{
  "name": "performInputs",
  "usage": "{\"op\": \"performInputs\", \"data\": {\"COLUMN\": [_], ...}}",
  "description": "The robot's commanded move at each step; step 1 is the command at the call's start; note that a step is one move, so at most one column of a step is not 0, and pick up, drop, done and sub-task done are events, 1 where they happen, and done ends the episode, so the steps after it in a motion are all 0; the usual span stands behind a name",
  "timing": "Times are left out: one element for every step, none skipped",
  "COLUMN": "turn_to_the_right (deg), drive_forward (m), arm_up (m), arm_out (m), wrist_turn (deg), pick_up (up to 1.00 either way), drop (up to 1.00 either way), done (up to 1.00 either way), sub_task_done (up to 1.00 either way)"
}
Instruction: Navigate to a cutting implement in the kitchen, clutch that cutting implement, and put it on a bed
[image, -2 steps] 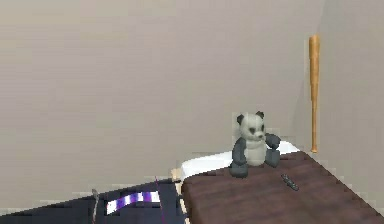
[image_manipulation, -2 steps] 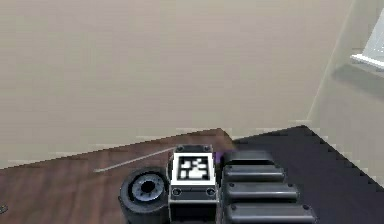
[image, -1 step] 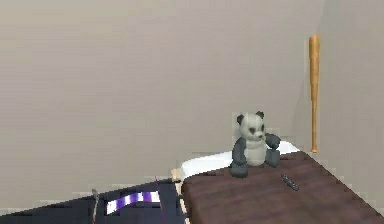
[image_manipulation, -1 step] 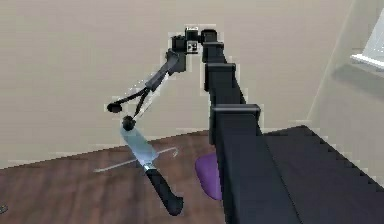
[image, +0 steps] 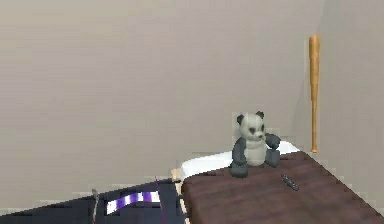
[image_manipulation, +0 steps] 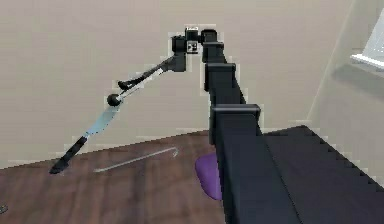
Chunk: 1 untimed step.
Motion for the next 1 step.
{"op": "performInputs", "data": {"turn_to_the_right": [0.0], "drive_forward": [0.00], "arm_up": [-0.46], "arm_out": [0.00], "wrist_turn": [0.0], "pick_up": [0.00], "drop": [0.00], "done": [0.00], "sub_task_done": [0.00]}}
